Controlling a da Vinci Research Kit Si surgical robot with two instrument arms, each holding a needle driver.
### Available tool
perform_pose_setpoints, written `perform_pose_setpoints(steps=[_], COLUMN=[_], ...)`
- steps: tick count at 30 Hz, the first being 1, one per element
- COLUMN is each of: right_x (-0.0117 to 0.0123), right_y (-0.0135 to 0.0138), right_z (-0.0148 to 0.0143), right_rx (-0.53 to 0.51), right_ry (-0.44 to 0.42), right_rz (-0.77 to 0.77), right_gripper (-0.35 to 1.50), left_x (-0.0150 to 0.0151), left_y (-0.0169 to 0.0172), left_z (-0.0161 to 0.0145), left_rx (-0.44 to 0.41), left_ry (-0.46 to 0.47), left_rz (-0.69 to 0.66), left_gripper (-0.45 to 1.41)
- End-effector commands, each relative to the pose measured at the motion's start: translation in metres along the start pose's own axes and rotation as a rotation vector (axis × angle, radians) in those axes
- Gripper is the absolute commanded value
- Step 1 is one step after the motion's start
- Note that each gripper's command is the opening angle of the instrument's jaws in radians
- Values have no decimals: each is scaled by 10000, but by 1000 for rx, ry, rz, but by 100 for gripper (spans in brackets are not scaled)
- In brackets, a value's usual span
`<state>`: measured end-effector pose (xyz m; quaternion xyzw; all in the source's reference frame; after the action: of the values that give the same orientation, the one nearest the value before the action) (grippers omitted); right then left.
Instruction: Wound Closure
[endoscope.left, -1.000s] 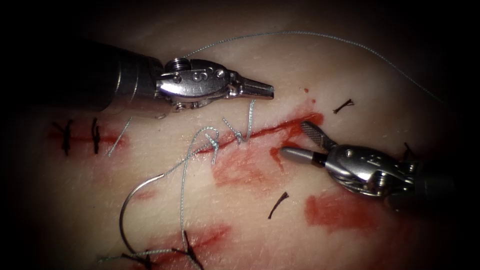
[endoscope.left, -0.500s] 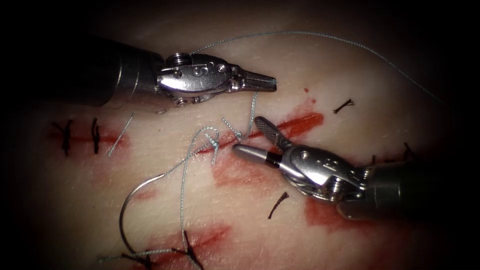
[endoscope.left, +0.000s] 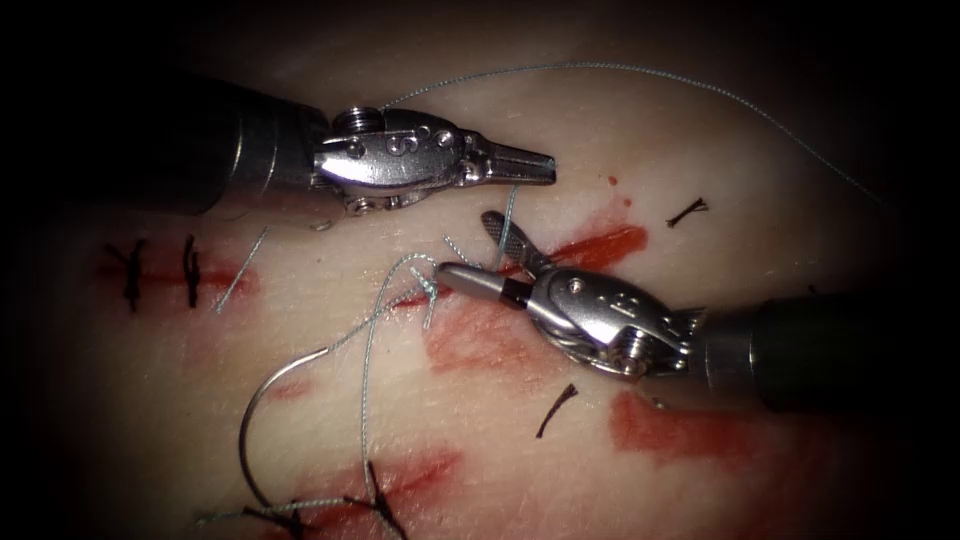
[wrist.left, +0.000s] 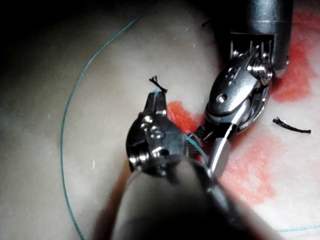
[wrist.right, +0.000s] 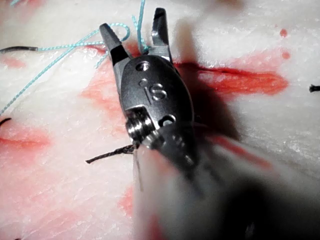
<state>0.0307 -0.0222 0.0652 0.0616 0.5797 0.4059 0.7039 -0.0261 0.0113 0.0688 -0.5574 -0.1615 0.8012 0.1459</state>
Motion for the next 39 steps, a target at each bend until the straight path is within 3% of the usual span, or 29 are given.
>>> perform_pose_setpoints(steps=[1,23,30,36,39], right_x=[-8,-4,-3,-2,-2], right_y=[-5,-9,-10,-10,-10], right_z=[12,33,32,31,31], right_rx=[-2,-15,-14,-12,-11], right_ry=[2,12,11,14,17], right_rz=[-2,1,1,2,2], right_gripper=[133,135,115,113,94], left_x=[-3,-1,-2,-3,-3], left_y=[-1,3,3,4,4], left_z=[6,9,9,9,9], left_rx=[-3,-10,-13,-11,-12], left_ry=[0,1,1,0,0], left_rz=[-1,-3,-2,-1,-1], left_gripper=[-45,-45,-45,-45,-45])
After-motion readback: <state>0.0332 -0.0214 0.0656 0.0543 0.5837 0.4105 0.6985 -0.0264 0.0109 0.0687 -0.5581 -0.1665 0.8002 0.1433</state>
